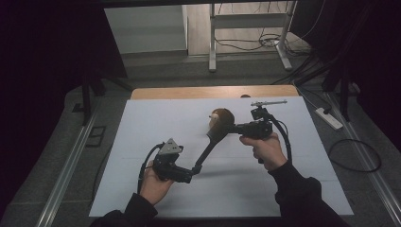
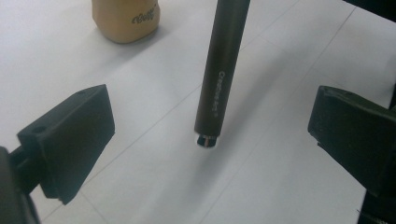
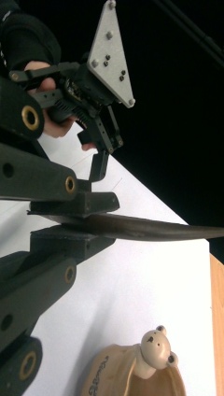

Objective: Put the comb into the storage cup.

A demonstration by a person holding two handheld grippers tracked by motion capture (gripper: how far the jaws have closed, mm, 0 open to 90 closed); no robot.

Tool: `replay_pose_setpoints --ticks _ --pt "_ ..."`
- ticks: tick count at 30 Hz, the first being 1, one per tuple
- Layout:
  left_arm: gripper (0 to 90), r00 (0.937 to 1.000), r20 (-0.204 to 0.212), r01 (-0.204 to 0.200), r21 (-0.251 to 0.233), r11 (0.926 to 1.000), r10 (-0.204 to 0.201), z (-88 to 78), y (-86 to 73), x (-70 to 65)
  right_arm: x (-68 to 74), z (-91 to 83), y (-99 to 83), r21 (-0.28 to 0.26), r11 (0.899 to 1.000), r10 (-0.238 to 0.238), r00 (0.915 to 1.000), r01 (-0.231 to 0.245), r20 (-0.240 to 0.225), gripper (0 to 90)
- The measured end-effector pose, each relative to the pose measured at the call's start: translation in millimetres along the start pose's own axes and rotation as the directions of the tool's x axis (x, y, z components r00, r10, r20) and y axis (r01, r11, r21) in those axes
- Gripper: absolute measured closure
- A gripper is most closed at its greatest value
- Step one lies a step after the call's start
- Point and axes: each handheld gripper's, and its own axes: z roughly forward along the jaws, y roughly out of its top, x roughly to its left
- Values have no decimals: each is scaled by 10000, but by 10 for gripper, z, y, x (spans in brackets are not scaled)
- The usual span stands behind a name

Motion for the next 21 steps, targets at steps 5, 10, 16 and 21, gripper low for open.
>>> replay_pose_setpoints --ticks 5,10,16,21 --pt "2 9998 -91 168 -131 9998 -169 -101 -51 46 21 -8 5 3 9999 -148 9998 148 92 836" --pt "0 9995 -149 286 -343 9990 -292 -195 -100 82 34 -13 10 -35 9998 -210 9997 211 154 836" --pt "0 9992 -317 222 -174 9996 -227 -267 -177 88 40 -41 25 -119 9994 -320 9992 323 241 836" --pt "0 9987 -323 393 -224 9990 -400 -340 -234 102 49 -60 39 -192 9988 -440 9985 446 330 836"
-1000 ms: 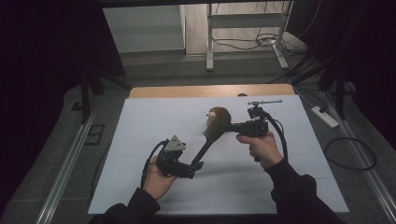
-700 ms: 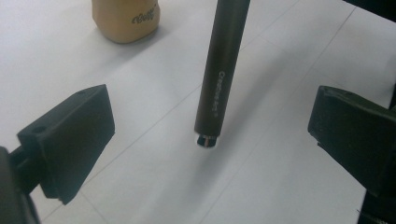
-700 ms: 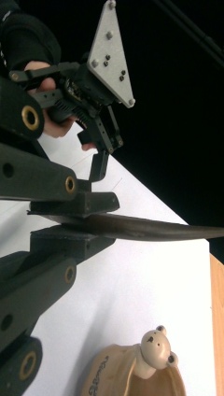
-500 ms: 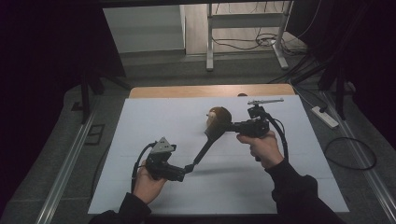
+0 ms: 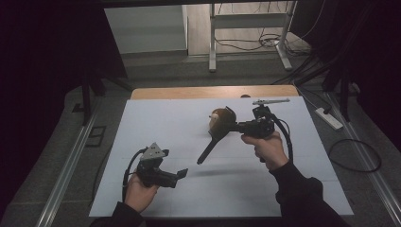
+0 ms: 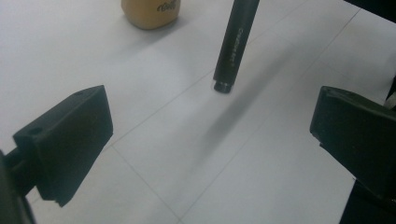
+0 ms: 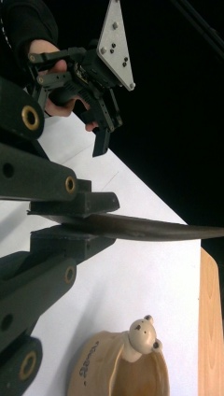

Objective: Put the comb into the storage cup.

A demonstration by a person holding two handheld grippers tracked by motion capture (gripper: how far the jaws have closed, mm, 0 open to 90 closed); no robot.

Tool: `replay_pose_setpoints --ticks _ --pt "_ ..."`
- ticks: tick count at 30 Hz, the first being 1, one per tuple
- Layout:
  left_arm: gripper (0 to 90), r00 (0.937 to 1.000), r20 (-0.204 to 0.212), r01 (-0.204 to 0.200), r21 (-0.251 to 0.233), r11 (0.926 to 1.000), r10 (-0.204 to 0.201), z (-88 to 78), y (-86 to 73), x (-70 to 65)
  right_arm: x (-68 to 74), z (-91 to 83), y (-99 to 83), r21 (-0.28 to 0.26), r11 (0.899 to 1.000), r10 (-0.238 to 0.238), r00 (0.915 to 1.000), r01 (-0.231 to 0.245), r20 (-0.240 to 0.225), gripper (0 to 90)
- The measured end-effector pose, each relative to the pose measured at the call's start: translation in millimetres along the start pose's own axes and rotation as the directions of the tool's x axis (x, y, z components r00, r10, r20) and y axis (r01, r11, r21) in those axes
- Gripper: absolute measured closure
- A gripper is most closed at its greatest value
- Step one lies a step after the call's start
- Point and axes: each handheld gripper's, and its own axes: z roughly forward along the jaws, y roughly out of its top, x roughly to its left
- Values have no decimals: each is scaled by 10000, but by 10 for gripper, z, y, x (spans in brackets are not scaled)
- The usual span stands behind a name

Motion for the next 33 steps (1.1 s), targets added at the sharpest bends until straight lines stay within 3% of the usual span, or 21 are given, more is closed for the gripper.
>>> replay_pose_setpoints --ticks 12,21,33 --pt "0 9994 -107 320 47 9995 -319 -165 -161 49 -15 -47 38 -236 9997 -101 9996 107 260 836" --pt "0 9965 -174 817 -122 9966 -819 -332 -306 101 -32 -91 72 -415 9990 -127 9986 148 513 835" --pt "0 9936 -379 1050 -402 9937 -1065 -549 -467 105 -72 -111 140 -500 9987 -96 9975 131 694 836"
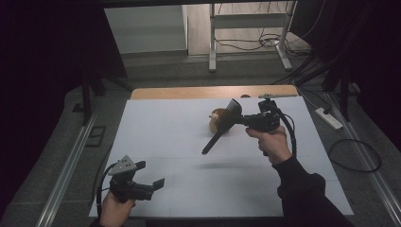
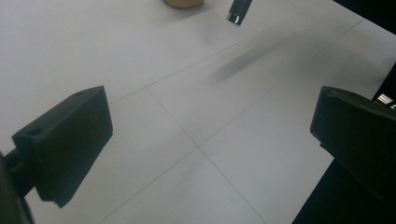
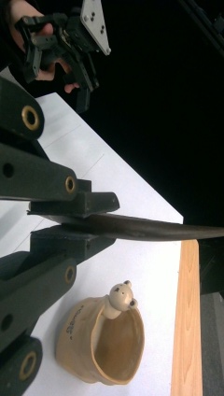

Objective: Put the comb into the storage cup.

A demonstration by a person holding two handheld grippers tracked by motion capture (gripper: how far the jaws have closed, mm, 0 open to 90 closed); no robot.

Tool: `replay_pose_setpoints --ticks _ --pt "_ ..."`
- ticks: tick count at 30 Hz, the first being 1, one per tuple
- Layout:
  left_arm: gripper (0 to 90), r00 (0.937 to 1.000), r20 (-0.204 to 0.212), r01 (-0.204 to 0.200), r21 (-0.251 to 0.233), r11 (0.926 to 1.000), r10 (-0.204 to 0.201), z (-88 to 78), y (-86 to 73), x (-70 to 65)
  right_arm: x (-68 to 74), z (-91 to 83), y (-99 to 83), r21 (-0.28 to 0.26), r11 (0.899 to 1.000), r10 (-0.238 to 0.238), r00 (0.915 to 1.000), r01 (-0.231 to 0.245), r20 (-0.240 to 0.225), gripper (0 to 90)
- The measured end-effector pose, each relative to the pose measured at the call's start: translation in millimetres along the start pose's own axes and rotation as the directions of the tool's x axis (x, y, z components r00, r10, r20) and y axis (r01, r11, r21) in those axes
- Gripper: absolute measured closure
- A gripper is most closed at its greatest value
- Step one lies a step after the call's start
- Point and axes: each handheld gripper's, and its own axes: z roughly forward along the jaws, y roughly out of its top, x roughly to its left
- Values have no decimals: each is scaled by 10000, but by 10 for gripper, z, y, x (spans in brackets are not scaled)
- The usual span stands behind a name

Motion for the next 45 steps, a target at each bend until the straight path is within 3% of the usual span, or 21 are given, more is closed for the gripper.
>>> replay_pose_setpoints --ticks 8,20,29,36,45 --pt "0 9992 -296 -250 -3 9997 250 -110 -90 -8 -35 9 81 -37 10000 25 9998 -24 178 836" --pt "0 9972 -747 -13 -179 9998 0 -275 -191 16 -71 -14 250 -231 9997 7 9990 3 455 836" --pt "0 9919 -1265 -70 99 9999 82 -322 -218 12 -102 -16 376 -342 9994 17 9975 7 703 836" --pt "0 9883 -1523 15 38 10000 -9 -350 -234 27 -144 -39 471 -488 9988 39 9949 10 1006 836" --pt "0 9888 -1483 170 57 9998 -160 -347 -237 45 -238 -43 567 -619 9981 119 9891 -28 1467 836"
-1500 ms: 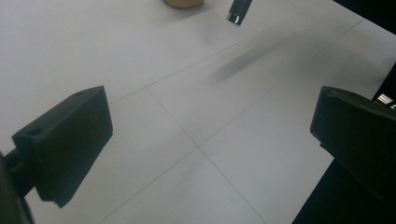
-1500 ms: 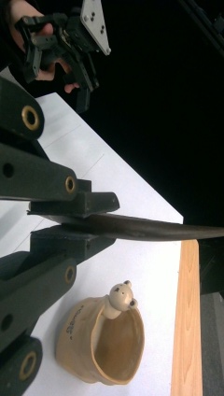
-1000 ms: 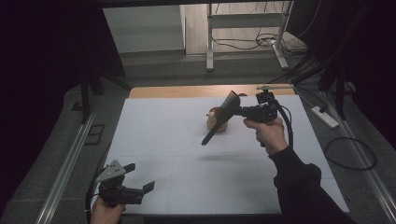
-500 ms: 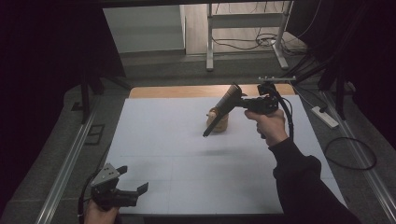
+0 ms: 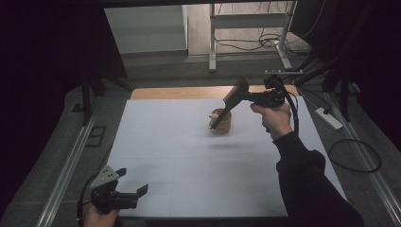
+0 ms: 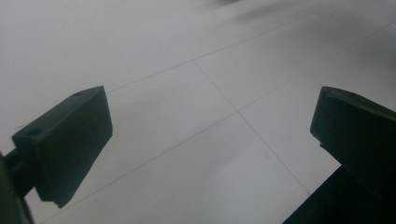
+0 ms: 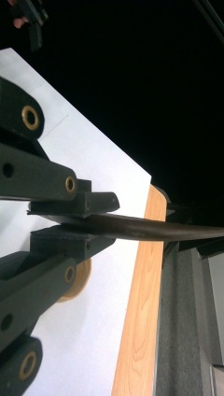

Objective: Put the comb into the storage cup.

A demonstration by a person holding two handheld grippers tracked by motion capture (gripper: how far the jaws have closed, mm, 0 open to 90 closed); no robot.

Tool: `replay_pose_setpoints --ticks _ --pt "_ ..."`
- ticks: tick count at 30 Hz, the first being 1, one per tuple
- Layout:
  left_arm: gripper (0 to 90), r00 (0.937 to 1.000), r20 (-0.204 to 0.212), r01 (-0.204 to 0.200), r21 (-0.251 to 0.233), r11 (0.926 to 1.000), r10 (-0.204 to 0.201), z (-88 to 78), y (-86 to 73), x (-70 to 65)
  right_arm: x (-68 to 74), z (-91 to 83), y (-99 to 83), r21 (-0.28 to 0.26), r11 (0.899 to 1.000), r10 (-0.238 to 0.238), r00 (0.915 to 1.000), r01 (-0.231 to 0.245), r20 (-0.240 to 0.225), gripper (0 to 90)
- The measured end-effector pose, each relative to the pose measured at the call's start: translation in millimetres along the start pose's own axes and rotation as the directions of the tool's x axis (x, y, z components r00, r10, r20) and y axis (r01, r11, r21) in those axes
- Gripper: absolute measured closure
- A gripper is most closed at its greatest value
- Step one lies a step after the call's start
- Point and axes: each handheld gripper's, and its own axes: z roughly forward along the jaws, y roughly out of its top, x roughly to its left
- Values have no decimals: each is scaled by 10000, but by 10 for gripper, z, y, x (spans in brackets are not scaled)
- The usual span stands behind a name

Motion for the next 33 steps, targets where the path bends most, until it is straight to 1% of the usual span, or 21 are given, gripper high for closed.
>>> replay_pose_setpoints --ticks 9,17,26,33 --pt "0 10000 -13 70 32 10000 -70 1 0 7 -77 -23 76 -134 9994 305 9995 -305 35 836" --pt "0 9999 -33 130 54 9999 -130 3 1 12 -109 -70 157 -248 9992 313 9993 -309 182 836" --pt "0 9997 -86 220 62 9997 -219 5 1 17 -146 -109 259 -369 9990 264 9983 -246 513 836" --pt "0 9997 -76 245 70 9997 -244 7 2 18 -190 -122 326 -417 9990 166 9957 -128 911 836"
